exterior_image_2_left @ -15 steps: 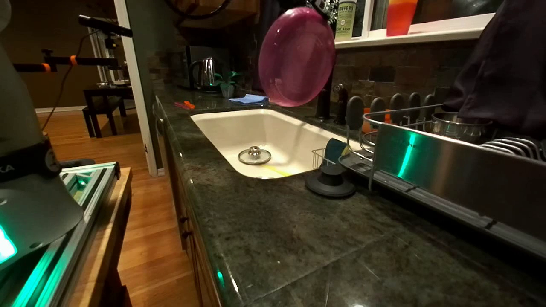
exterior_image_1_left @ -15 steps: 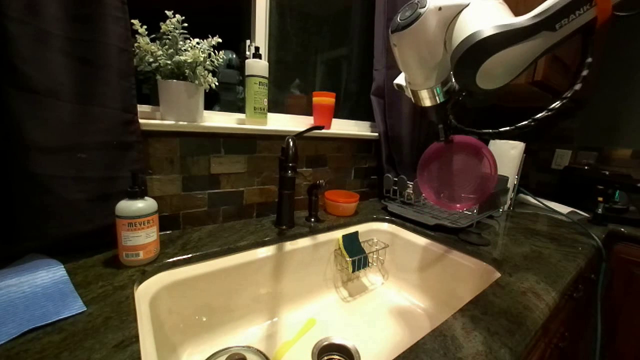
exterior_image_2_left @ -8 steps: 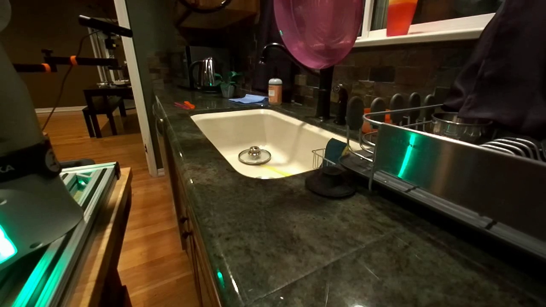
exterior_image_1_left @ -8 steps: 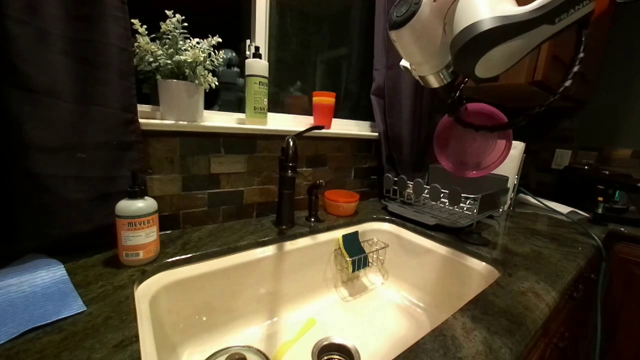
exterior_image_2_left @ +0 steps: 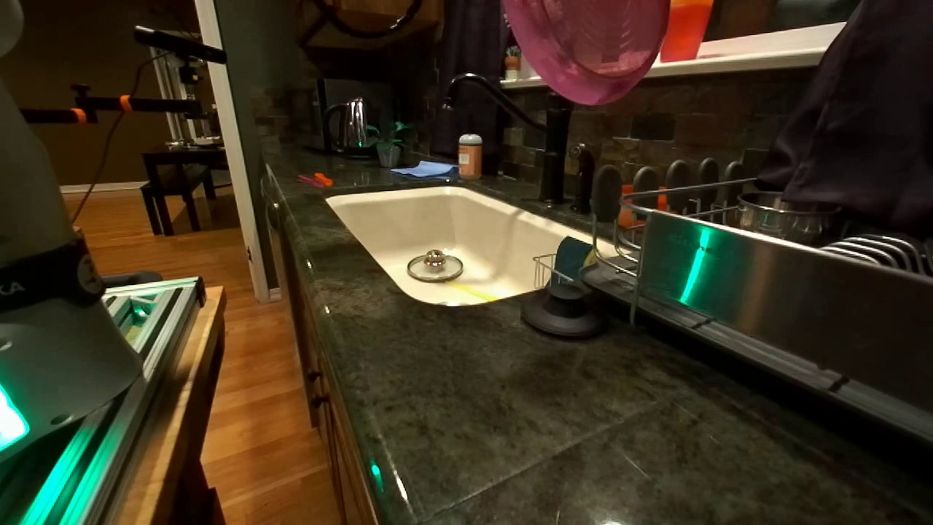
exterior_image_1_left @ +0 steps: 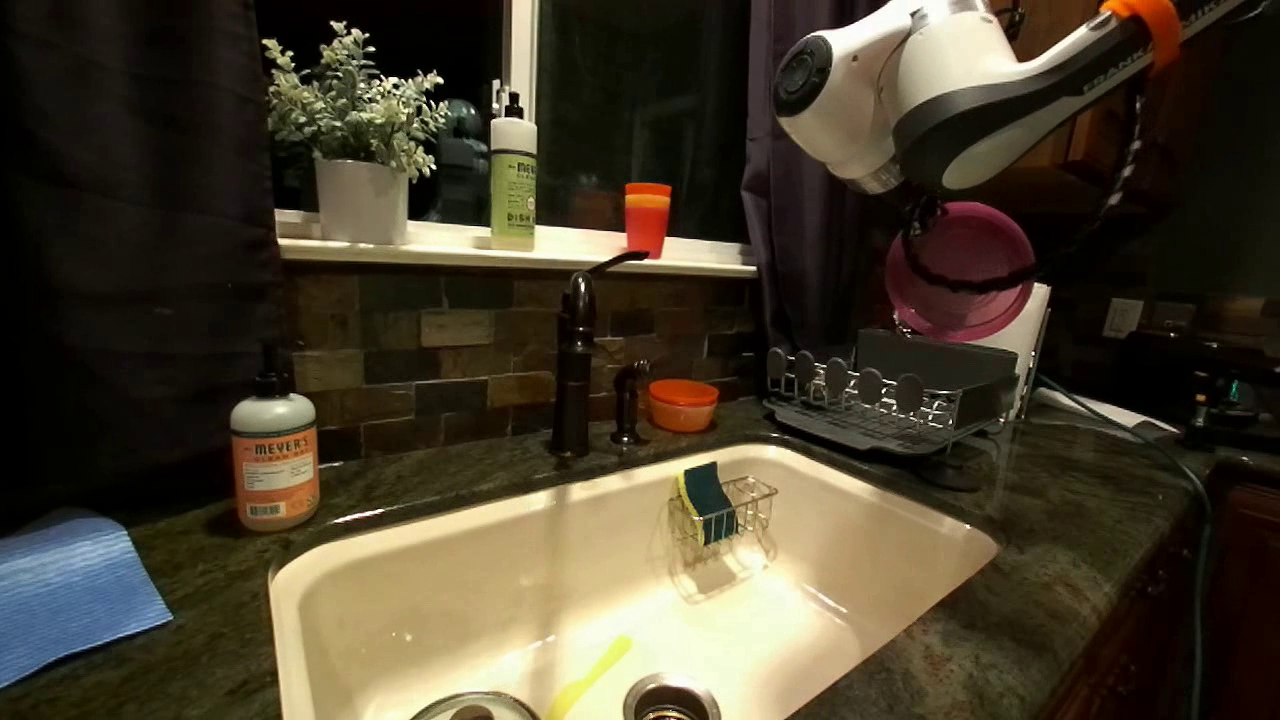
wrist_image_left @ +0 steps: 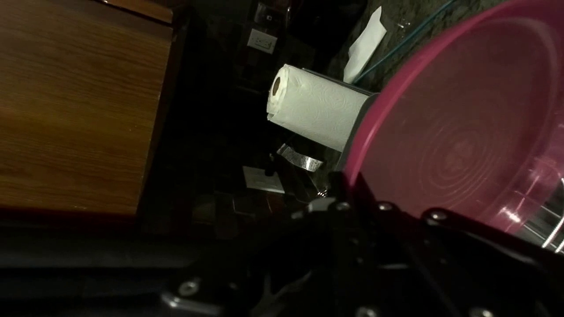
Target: Remove the pink plate from the sink and put it in the drying rack
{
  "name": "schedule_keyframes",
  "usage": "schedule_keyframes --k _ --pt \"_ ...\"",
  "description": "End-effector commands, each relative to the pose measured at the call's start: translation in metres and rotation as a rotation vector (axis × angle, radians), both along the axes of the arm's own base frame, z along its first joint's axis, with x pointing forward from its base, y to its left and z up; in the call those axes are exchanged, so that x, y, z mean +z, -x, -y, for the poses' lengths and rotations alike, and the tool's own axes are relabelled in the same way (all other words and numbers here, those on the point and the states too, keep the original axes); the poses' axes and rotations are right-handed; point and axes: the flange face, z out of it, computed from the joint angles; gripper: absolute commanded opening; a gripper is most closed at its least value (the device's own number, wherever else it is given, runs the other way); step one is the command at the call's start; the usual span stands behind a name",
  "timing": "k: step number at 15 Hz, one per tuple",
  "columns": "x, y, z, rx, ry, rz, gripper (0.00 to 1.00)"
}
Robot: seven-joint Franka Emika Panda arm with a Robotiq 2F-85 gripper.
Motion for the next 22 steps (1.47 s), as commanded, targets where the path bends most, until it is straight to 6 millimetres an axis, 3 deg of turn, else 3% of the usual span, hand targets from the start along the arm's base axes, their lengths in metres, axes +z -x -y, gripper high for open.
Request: schedule_keyframes --k 1,13,22 --pt "-0.018 -0.012 0.009 -0.018 0.030 0.029 0.01" --pt "-0.049 -0.037 0.025 0.004 -0.001 0.142 0.01" --pt "-0.063 -0.052 0.020 0.086 -0.122 0.232 0.01"
